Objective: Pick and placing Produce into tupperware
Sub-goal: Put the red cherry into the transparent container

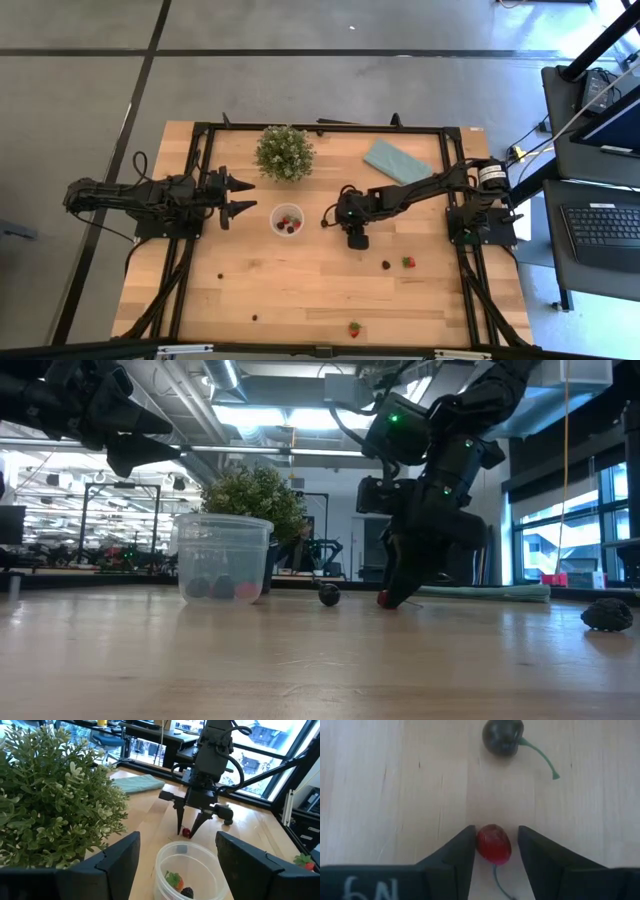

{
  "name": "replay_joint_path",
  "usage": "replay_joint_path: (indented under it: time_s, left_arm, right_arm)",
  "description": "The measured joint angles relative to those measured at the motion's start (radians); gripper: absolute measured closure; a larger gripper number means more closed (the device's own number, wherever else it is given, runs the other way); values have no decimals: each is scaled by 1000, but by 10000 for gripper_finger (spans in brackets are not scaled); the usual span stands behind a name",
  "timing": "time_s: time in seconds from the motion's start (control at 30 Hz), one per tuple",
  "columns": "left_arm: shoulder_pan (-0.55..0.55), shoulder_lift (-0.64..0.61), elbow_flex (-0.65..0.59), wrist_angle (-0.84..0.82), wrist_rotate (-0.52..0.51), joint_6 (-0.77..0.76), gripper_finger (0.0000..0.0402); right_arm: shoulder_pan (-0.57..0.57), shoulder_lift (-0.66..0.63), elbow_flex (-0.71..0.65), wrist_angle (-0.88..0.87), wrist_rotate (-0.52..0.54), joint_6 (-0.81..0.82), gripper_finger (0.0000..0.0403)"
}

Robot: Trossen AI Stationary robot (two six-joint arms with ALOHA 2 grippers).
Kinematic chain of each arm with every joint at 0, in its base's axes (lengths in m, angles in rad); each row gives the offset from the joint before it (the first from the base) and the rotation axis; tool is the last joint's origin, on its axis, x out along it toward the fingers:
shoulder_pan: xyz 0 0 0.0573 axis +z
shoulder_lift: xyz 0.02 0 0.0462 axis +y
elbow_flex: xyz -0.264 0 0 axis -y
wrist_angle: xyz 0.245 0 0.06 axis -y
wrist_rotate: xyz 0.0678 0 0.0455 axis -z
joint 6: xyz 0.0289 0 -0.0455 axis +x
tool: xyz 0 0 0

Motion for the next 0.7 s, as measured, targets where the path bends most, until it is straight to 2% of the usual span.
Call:
replay_joint_path:
  time_s: [0.23,0.53,0.7]
  left_arm:
    - [0,0,0,0,5,1,151]
    - [0,0,0,-1,6,1,151]
    - [0,0,0,-1,6,2,151]
  right_arm:
    - [0,6,42,-33,0,25,254]
    - [0,9,82,-83,-1,21,314]
    - [0,6,83,-131,-1,17,325]
